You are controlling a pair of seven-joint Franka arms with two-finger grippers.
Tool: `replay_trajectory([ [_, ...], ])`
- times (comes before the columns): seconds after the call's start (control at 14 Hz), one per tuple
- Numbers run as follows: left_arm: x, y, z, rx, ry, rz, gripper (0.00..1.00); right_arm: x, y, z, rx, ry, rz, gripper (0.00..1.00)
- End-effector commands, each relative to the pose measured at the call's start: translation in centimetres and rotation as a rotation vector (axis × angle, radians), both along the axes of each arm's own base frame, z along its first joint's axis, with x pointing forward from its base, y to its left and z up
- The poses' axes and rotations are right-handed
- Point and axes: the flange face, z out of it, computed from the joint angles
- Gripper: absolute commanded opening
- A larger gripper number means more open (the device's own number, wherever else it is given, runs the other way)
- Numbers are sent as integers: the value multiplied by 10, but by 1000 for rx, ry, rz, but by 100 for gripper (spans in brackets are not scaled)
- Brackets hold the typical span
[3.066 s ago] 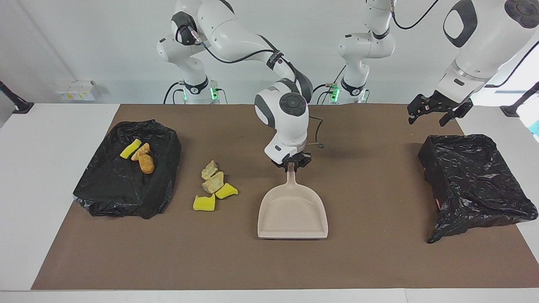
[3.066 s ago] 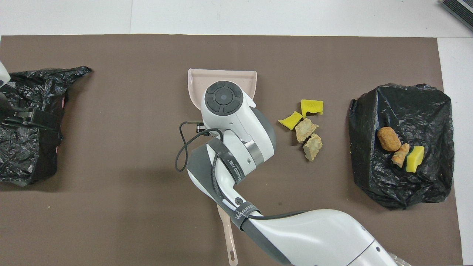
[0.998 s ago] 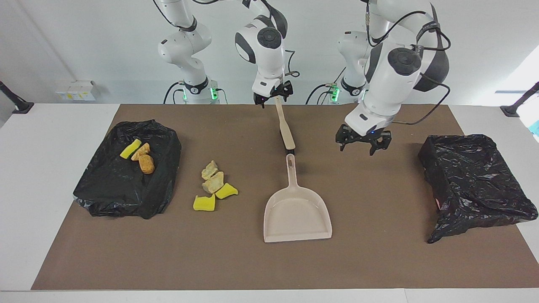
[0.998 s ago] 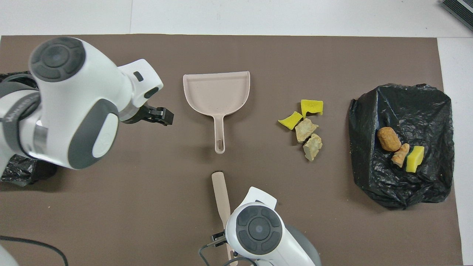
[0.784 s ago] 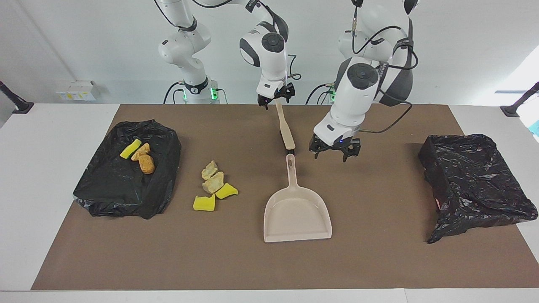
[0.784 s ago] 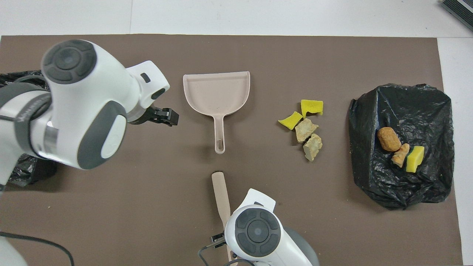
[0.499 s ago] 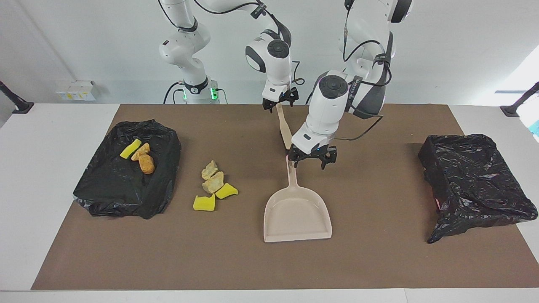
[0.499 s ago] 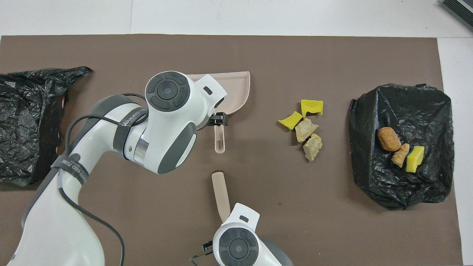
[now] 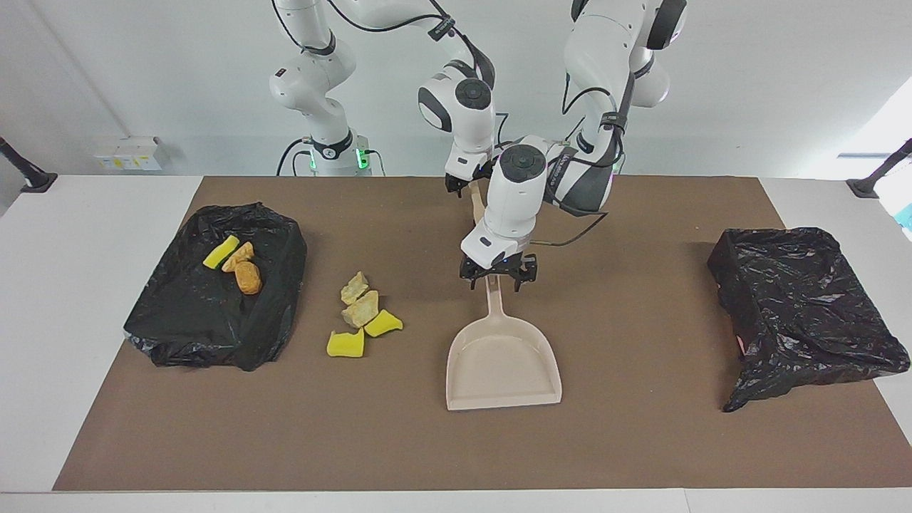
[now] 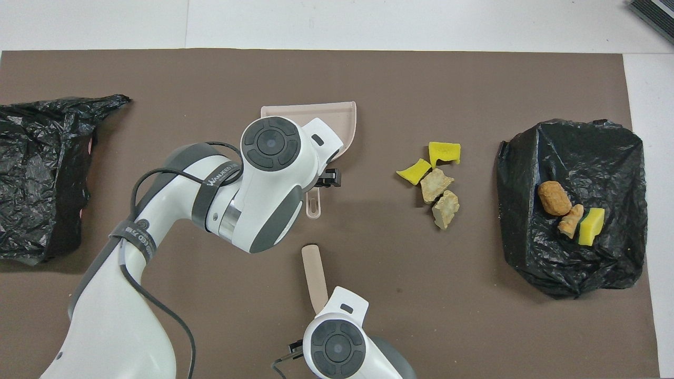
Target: Sweep and dump trash in bin
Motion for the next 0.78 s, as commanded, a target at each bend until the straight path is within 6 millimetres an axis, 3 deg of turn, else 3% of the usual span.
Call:
replay_trajectory([
  [0.0, -4, 4, -13, 15, -4, 13, 96, -4, -2, 1, -8, 28, -13, 91],
  [0.14, -5, 4, -14, 17, -2, 13, 71, -7, -5, -1, -31, 47, -3, 91],
  [0.21, -7, 6, -17, 23, 6, 11, 49, -8, -5, 0, -37, 47, 2, 87],
  [0.29, -10, 8, -20, 24, 7, 13, 39, -8, -5, 0, -38, 48, 5, 75],
  [0.36, -10, 8, -20, 24, 8, 13, 33, -7, -6, 0, -36, 47, 2, 55],
  [0.43, -10, 8, -20, 25, 9, 11, 8, -7, -6, 0, -38, 48, 2, 27],
  [0.5, -8, 10, -19, 25, 5, 9, 0, -7, -5, -1, -39, 48, -1, 7],
  [0.57, -6, 13, -17, 28, 6, 13, 0, -3, -3, 0, -38, 49, -24, 0],
  [0.71, 1, 21, -6, 35, -14, 4, 0, 0, -1, 2, -36, 47, -28, 0],
])
